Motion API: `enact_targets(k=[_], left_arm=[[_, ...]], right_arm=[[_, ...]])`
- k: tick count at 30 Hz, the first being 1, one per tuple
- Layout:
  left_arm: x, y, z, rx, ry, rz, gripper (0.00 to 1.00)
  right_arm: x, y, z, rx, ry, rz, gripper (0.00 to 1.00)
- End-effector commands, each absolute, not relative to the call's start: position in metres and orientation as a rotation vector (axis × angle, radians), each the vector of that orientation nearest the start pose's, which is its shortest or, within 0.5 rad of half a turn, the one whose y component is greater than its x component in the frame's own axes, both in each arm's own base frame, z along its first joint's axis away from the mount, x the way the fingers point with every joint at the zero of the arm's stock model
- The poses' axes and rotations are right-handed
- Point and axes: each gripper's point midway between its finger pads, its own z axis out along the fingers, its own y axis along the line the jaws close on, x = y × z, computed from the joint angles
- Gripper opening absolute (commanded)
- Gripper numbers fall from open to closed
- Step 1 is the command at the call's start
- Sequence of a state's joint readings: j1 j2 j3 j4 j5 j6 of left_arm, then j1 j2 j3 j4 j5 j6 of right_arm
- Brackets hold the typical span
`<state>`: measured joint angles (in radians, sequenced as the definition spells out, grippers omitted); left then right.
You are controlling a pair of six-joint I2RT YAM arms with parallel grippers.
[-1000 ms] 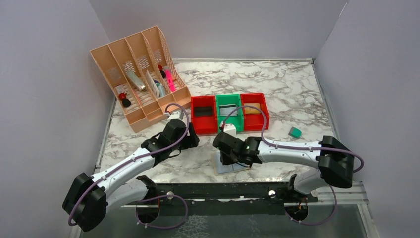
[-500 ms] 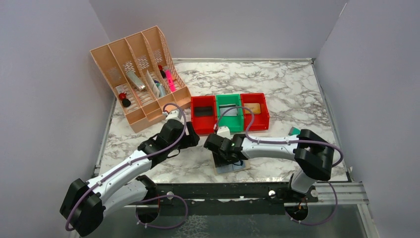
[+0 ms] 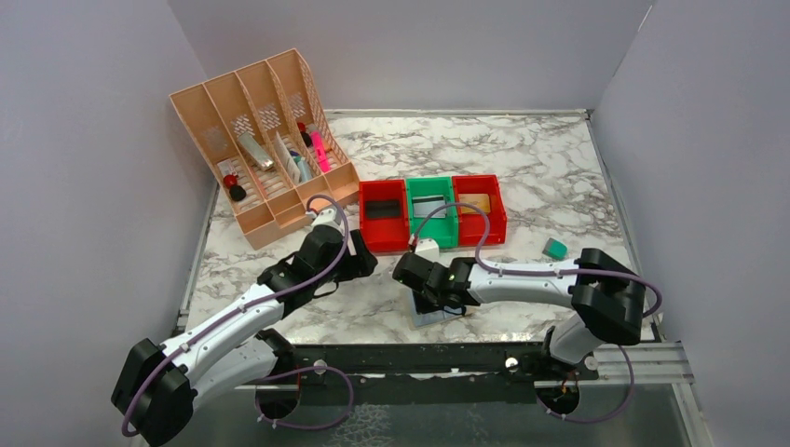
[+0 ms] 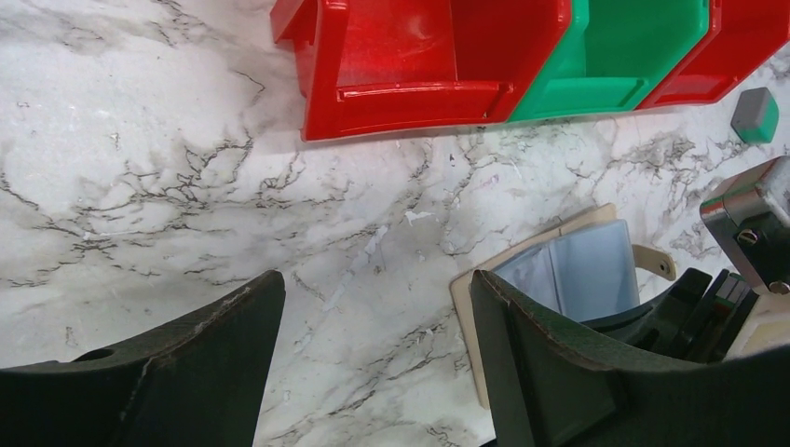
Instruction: Take the credit cards out of the card holder
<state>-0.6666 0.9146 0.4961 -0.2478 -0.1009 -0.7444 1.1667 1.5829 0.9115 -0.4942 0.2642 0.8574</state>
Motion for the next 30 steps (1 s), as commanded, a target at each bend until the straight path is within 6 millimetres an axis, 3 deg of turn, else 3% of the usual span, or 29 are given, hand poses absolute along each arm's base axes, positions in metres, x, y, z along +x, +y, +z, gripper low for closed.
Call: enact_targets(k=[1,8,15,23,30], left_arm=[[0.222,-0.198,0.118,-0.137,2.269,-0.733,0.77],[0.222,-0.203,0.118,-0.111,2.283,-0.75,0.77],[0.219,-0.224,0.118,-0.035,2.279,-0.871,0.77],[0.214,-0.251,0.111,0.078,2.334,-0.992,0.71],[0.211,-0.26,0.105,0.127,2.367,-1.014,0.68]], right_arm=[[0.146,0.288,0.032,-0.324,2.662,0.267,0.01],[0.147,0.301,0.056,-0.336,2.605,0.407,0.01],[0.147,0.32,0.079,-0.33,2.545,0.663,0.01],[0.148,0.323,0.08,-0.219,2.521,0.89,0.01],[0.158,0.306,0.084,-0.146,2.486,0.946,0.01]])
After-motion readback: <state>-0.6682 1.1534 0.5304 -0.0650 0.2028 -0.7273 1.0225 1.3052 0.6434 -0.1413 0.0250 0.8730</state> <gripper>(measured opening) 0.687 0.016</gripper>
